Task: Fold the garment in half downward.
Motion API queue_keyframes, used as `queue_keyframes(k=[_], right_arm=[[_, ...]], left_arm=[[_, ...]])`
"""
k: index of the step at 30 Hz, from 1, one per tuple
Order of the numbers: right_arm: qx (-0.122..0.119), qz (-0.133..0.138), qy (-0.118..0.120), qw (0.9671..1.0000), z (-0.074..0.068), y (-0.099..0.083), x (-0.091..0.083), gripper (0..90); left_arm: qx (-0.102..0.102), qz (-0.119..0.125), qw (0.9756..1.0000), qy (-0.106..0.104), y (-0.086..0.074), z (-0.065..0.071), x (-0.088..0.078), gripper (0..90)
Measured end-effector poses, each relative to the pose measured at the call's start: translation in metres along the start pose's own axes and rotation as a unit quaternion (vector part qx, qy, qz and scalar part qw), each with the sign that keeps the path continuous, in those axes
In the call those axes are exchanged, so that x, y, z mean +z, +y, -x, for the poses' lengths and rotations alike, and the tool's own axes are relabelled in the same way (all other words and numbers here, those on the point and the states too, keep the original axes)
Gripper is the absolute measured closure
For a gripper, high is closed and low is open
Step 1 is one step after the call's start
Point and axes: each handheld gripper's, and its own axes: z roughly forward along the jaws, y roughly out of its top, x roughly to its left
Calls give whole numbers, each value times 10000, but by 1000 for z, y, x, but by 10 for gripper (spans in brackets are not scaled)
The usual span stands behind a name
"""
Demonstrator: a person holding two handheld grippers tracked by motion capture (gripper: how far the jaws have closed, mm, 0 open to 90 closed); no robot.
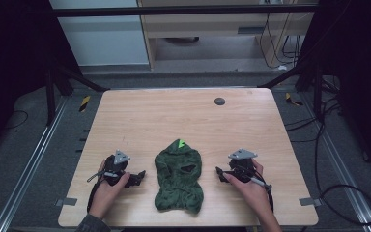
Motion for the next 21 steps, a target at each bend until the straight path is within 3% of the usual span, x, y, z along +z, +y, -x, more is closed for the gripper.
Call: queue_keyframes(k=[13,21], right_arm=[[-58,62,119,9999,-4,0,0,231],[-85,119,165,9998,-6,1,0,320]], left_arm=[[30,2,10000,-53,0,-1,0,0],[71,-6,9999,-86,1,-1,1,0]])
